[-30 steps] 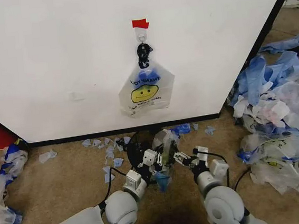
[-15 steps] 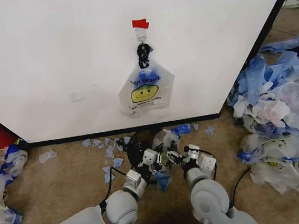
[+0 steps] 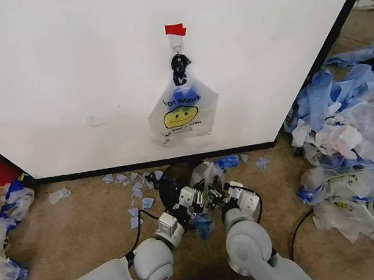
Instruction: Pick up the garbage bag from the wall and place it over the trash bin.
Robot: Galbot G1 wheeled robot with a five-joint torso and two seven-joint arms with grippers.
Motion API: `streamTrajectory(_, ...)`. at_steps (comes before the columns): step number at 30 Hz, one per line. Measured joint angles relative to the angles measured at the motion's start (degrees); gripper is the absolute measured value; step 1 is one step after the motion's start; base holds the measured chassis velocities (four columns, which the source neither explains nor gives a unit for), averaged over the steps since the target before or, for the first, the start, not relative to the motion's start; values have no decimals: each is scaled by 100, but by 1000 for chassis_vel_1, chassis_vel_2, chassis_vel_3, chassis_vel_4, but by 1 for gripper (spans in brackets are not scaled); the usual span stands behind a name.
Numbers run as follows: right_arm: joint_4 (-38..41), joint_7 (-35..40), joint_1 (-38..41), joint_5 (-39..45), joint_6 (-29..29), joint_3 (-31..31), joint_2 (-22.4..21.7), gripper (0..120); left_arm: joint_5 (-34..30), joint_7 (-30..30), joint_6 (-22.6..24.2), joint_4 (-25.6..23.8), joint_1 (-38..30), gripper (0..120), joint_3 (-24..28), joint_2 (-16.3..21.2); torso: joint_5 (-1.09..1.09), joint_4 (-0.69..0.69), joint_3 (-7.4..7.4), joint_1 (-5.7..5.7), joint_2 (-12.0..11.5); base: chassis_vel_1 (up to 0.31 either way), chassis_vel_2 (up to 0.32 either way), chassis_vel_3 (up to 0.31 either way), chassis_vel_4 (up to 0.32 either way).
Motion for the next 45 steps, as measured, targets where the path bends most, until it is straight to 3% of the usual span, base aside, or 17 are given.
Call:
streamTrajectory(2,-132,-2,65,-53,37,1,163,81,8,-7,-13,8,4,0,-9,2,0,0,0,0,0,0,0,0,0)
streamTrajectory(8,-287,-5,77,-193,98,70,433,59,14,3,-32,8,5,0,3,-16,1,1,0,0,0,0,0,0,0)
streamTrajectory(15,-411,-93,-88,-389,220,223,460,31,35,9,-79,26,51,0,12,-51,1,0,-1,0,0,0,0,0,0)
streamTrajectory(17,-413,-100,-99,-397,227,230,457,29,38,9,-82,27,54,0,13,-52,1,0,-1,0,0,0,0,0,0)
streamTrajectory(24,-386,-167,-192,-464,290,277,399,2,64,13,-109,27,71,0,17,-62,1,0,0,0,0,0,0,0,0)
streamTrajectory(39,-275,-240,-283,-585,344,330,342,1,75,10,-130,-35,28,0,-60,-3,1,0,0,0,0,0,0,0,0)
streamTrajectory(45,-216,-295,-343,-644,365,365,295,1,81,-295,25,66,-79,0,-208,84,0,0,0,0,0,0,0,0,0)
